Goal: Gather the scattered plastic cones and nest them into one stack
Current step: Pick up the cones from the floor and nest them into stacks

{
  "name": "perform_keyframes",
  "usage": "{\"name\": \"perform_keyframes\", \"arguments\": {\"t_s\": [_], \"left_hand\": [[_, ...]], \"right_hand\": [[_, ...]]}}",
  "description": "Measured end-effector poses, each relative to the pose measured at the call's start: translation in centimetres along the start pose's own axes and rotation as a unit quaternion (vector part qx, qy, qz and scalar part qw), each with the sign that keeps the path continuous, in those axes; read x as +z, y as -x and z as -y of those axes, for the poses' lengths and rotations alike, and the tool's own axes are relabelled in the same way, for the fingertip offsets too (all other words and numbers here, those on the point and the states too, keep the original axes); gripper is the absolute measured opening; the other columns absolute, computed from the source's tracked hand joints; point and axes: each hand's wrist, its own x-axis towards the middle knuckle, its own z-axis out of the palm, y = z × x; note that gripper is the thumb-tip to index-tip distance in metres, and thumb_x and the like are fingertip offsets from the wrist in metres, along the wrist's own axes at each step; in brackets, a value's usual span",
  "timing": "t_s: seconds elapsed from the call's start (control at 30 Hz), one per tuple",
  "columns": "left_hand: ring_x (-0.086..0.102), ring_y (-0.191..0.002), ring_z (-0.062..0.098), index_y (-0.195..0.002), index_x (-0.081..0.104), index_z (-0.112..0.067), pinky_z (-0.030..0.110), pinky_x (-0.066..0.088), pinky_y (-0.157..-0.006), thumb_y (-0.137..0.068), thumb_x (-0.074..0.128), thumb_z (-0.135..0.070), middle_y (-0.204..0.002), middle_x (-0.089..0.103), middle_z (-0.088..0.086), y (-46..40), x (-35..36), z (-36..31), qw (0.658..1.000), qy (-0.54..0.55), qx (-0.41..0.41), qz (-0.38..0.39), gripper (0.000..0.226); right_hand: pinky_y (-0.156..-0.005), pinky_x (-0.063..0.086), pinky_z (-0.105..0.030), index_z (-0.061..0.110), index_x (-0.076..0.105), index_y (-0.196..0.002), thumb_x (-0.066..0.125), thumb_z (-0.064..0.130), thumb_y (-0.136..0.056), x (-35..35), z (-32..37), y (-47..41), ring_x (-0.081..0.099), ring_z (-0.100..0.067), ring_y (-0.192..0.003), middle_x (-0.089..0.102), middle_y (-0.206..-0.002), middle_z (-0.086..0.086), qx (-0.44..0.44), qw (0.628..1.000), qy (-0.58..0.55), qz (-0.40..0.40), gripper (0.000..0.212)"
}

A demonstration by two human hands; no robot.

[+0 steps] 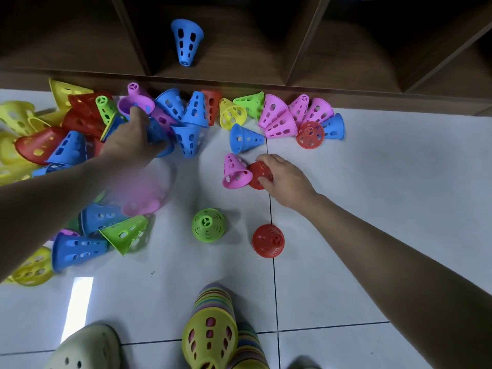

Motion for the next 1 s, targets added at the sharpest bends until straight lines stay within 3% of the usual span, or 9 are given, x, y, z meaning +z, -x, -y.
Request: {"name": "perform_keyframes", "arguments": {"t_s": [0.2,0.3,0.37,0.47,0.57,0.63,0.73,0.83,1.0], "left_hand": [[0.053,-0.076,0.035,-0.126,0.035,-0.011,0.047,0.045,-0.069,-0.093,0.065,-0.023,-0.086,0.057,0.019,-0.8,-0.2,0.5,0.999,-0.018,0.008,-0.03,0.046],[0.057,-0.075,0.037,-0.126,0.035,-0.015,0.047,0.046,-0.066,-0.095,0.06,-0.025,-0.085,0.06,0.018,-1.1,-0.2,1.0,0.999,-0.023,0.009,-0.03,0.041],[0.059,-0.073,0.035,-0.124,0.036,-0.017,0.045,0.047,-0.062,-0.097,0.058,-0.026,-0.085,0.062,0.016,-1.0,-0.3,1.0,0.999,-0.026,0.011,-0.024,0.036],[0.059,-0.069,0.032,-0.117,0.039,-0.018,0.045,0.049,-0.06,-0.098,0.058,-0.025,-0.086,0.063,0.014,-0.4,-0.1,1.2,0.999,-0.039,0.029,-0.01,0.028],[0.058,-0.078,0.035,-0.109,0.044,-0.016,0.046,0.049,-0.068,-0.097,0.06,-0.023,-0.094,0.063,0.016,0.1,0.3,1.9,0.998,-0.046,0.046,0.004,0.021],[0.058,-0.088,0.036,-0.109,0.047,-0.015,0.047,0.05,-0.075,-0.096,0.061,-0.023,-0.107,0.059,0.019,0.4,0.2,2.2,0.997,-0.047,0.058,0.003,0.021],[0.058,-0.094,0.037,-0.112,0.052,-0.012,0.047,0.049,-0.078,-0.095,0.063,-0.022,-0.118,0.054,0.019,0.6,0.0,2.1,0.995,-0.067,0.076,-0.016,0.022],[0.056,-0.085,0.031,-0.107,0.049,-0.014,0.041,0.044,-0.069,-0.095,0.065,-0.021,-0.109,0.063,0.018,0.5,0.0,1.9,0.995,-0.075,0.06,-0.003,0.021],[0.066,-0.091,0.032,-0.125,0.054,-0.013,0.038,0.05,-0.073,-0.09,0.072,-0.022,-0.122,0.066,0.011,1.2,0.8,2.7,0.998,-0.009,0.059,0.03,0.04]], "right_hand": [[-0.096,0.045,-0.037,0.017,0.053,-0.13,0.07,0.025,-0.089,1.4,-0.2,1.0,0.053,-0.027,-0.116,0.057,-0.125,-0.005,0.025,0.999,-0.019,-0.025,0.045],[-0.093,0.048,-0.036,0.019,0.058,-0.122,0.074,0.029,-0.085,1.6,-0.8,2.0,0.058,-0.023,-0.108,0.061,-0.116,-0.002,0.089,0.991,-0.09,-0.047,0.042],[-0.087,0.053,-0.035,0.023,0.061,-0.11,0.076,0.038,-0.08,1.5,-0.9,2.9,0.064,-0.019,-0.097,0.067,-0.105,0.002,0.157,0.965,-0.192,-0.081,0.036],[-0.072,0.048,-0.018,0.022,0.066,-0.093,0.075,0.041,-0.085,0.0,0.1,5.0,0.066,-0.004,-0.077,0.07,-0.084,0.009,0.219,0.919,-0.302,-0.129,0.022],[-0.066,0.046,-0.009,0.02,0.068,-0.09,0.073,0.035,-0.089,-1.4,1.4,8.0,0.065,0.003,-0.07,0.071,-0.076,0.011,0.197,0.91,-0.337,-0.139,0.016],[-0.069,0.052,-0.016,0.017,0.066,-0.09,0.075,0.03,-0.088,-1.6,2.0,10.1,0.069,-0.005,-0.072,0.073,-0.075,0.01,0.167,0.912,-0.352,-0.13,0.016],[-0.068,0.05,-0.021,0.023,0.064,-0.091,0.077,0.039,-0.082,-0.9,2.2,13.0,0.065,-0.013,-0.078,0.069,-0.083,0.01,0.131,0.935,-0.303,-0.128,0.022],[-0.071,0.045,-0.015,0.031,0.062,-0.099,0.069,0.055,-0.077,0.1,1.9,14.7,0.06,-0.009,-0.087,0.061,-0.094,0.014,0.087,0.968,-0.21,-0.104,0.034],[-0.077,0.046,-0.016,0.038,0.061,-0.108,0.067,0.062,-0.074,1.6,1.4,15.6,0.058,-0.005,-0.092,0.053,-0.1,0.019,0.06,0.984,-0.155,-0.058,0.042]]}}
